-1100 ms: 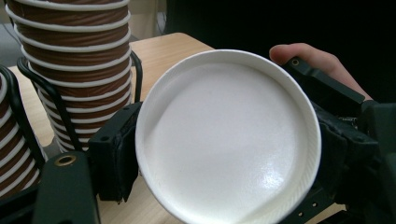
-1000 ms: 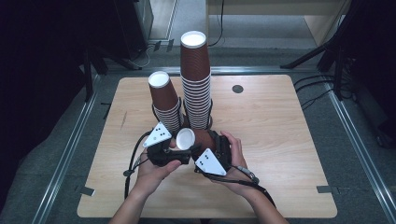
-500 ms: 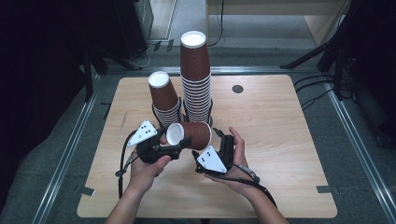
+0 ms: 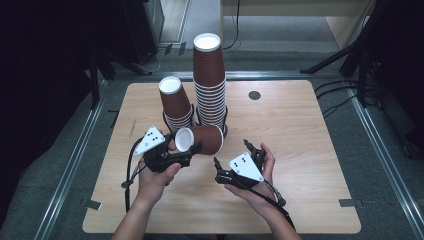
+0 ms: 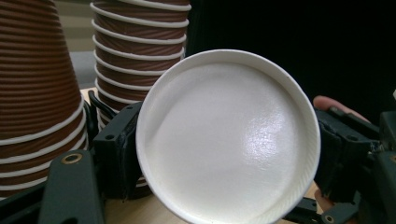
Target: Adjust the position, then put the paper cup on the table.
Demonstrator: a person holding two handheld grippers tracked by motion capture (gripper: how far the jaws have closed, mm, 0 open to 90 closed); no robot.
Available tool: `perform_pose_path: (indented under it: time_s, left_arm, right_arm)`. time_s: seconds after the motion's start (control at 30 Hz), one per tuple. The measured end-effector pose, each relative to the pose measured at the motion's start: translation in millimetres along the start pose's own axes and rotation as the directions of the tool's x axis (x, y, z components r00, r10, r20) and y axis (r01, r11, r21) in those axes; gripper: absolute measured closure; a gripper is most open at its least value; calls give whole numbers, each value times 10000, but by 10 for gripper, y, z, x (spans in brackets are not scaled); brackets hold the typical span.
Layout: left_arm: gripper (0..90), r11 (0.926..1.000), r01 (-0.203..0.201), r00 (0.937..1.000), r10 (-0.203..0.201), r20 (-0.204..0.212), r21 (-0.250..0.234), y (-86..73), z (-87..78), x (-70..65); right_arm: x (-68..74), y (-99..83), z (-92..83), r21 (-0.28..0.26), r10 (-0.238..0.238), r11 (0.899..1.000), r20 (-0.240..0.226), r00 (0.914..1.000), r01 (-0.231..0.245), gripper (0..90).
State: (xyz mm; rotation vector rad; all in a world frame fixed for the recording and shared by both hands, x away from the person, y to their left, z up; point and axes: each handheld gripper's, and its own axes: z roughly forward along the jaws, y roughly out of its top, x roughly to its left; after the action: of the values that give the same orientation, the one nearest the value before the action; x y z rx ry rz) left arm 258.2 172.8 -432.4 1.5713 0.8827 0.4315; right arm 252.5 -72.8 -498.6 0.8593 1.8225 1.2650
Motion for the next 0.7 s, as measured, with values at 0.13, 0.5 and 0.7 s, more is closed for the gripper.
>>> perform_pose_path:
  time_s: [0.13, 0.5, 0.7]
  left_arm:
    - [229, 9999, -25, 9999, 23, -108, -132, 3, -21, 11]
    - [228, 9994, -61, 9992, 48, -395, -336, -19, -35, 27]
    - [228, 9986, -153, 9989, 130, -445, -513, -47, -37, 20]
  right_arm:
    - [-24, -49, 24, 198, 1030, 9945, -55, 9947, -1029, 0]
    - [52, -97, 60, 507, 3162, 9483, -645, 9465, -3133, 74]
    - [54, -104, 94, 926, 4199, 9066, -1003, 9020, -4117, 80]
